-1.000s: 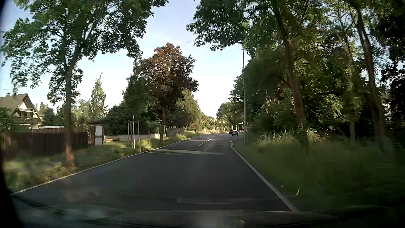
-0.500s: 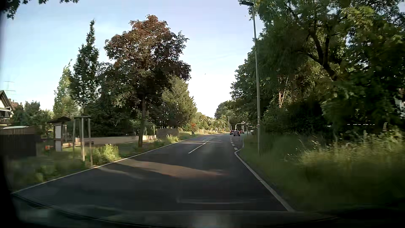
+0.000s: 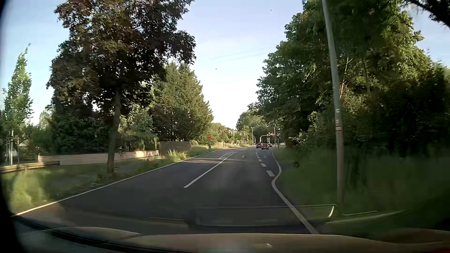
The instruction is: Follow the waypoints while adhering to traffic rules and regulations
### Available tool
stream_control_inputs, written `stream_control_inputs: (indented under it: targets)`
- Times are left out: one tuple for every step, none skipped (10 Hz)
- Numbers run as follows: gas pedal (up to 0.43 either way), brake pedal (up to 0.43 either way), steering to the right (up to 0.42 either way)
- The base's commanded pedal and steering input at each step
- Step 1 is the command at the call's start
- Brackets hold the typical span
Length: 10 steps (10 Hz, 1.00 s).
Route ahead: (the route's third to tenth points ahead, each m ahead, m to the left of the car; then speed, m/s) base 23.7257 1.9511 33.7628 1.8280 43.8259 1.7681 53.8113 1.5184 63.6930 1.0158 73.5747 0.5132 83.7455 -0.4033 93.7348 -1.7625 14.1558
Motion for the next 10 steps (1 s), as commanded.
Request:
stream_control_inputs:
  targets:
    - [0.028,0.03,0.006]
    - [0.028,0.03,0.006]
    - [0.028,0.03,0.006]
    - [0.008,0.03,0.006]
    - [0.0,0.03,0.006]
    - [0.0,0.03,0.005]
    - [0.0,0.03,0.005]
    - [0.0,0.03,0.005]
    - [0.0,0.03,0.005]
    - [0.0,0.03,0.005]
